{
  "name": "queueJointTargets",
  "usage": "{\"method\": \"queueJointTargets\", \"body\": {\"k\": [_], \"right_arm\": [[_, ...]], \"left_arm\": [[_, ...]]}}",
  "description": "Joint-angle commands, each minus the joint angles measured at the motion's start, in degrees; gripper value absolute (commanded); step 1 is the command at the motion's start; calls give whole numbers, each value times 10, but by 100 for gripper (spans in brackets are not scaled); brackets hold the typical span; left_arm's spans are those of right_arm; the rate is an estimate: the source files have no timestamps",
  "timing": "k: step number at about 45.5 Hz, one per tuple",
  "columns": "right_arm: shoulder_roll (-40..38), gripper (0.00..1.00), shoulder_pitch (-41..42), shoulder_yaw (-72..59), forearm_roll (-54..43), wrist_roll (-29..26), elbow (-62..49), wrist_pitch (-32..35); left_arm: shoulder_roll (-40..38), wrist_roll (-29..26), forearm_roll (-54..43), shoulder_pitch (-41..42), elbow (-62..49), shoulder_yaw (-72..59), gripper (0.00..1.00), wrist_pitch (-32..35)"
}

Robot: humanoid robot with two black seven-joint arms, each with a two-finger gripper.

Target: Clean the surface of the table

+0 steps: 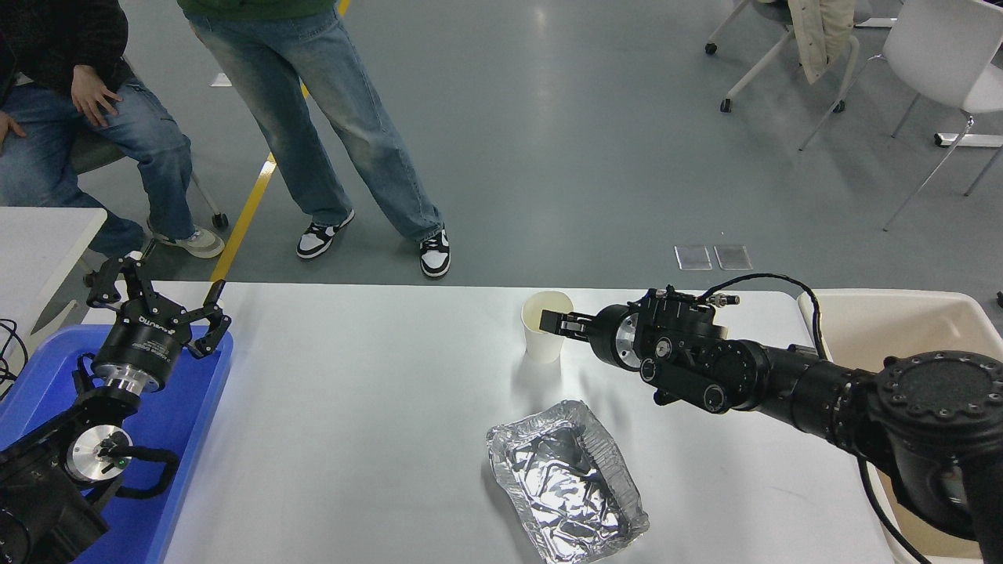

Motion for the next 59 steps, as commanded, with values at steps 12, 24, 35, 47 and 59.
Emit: {"method": "queueJointTargets", "body": {"k": [12,24,35,47,59], "right_arm": [[0,34,-3,-6,-1,7,-3,3],[0,0,5,-8,-39,29,-4,18],[0,0,49,-26,-36,41,-5,46],[0,0,116,-69,-32,46,19,75],[0,0,236,-115,-29,46,157,102]], "left_arm": [[0,0,0,0,1,0,100,0],[0,0,0,0,0,0,100,0],[0,0,0,0,0,0,100,0],[1,0,0,0,0,0,100,0],[1,0,0,0,0,0,100,0]]}}
